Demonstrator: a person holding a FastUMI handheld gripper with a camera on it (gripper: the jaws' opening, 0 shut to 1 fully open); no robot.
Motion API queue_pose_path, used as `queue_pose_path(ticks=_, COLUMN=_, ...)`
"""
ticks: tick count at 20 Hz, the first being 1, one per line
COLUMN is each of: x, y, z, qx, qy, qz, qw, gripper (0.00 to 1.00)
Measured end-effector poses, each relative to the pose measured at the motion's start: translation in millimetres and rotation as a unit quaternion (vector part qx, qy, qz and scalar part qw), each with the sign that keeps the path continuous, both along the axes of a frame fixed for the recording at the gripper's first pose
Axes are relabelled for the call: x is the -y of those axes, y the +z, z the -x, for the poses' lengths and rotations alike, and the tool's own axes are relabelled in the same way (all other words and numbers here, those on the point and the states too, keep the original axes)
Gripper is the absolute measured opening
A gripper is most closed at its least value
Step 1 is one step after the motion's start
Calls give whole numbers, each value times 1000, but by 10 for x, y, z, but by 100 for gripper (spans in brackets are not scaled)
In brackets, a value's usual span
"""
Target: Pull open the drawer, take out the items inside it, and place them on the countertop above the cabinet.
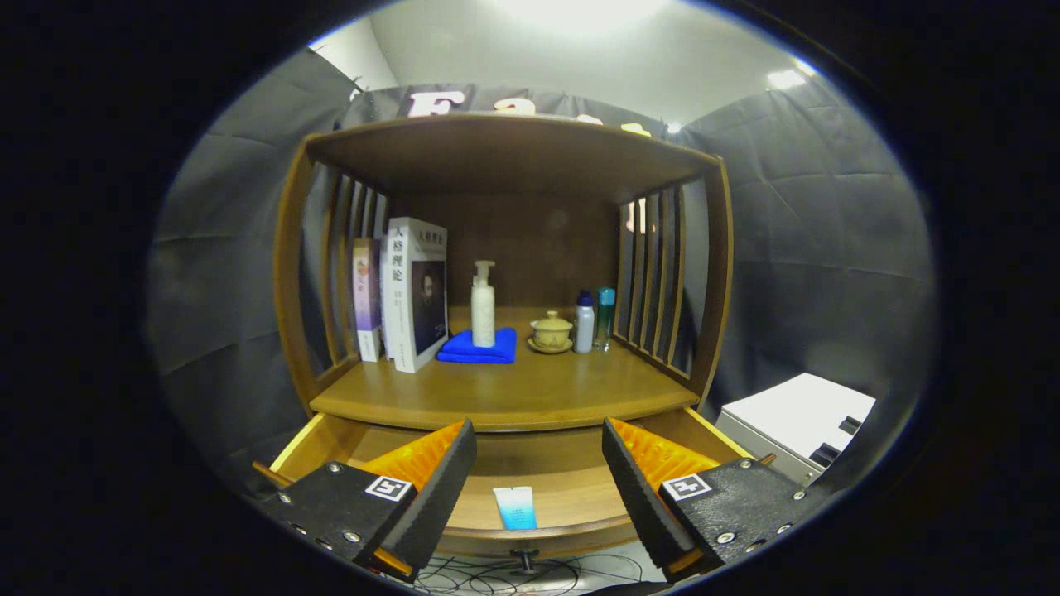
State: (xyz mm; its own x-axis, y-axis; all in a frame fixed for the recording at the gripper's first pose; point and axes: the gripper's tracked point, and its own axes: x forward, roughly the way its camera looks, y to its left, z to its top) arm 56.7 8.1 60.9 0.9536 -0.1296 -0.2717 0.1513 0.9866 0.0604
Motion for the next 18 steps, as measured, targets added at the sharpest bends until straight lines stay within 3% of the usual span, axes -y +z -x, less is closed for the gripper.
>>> queue_pose_path(ticks=8, x=25, y=-618, z=-456, qx=-142, qy=-25, qz=-23, qw=989, gripper=94)
queue_pose_path(ticks=18, x=-187, y=-1483, z=-505, qx=-323, qy=-28, qz=-46, qw=945, gripper=94)
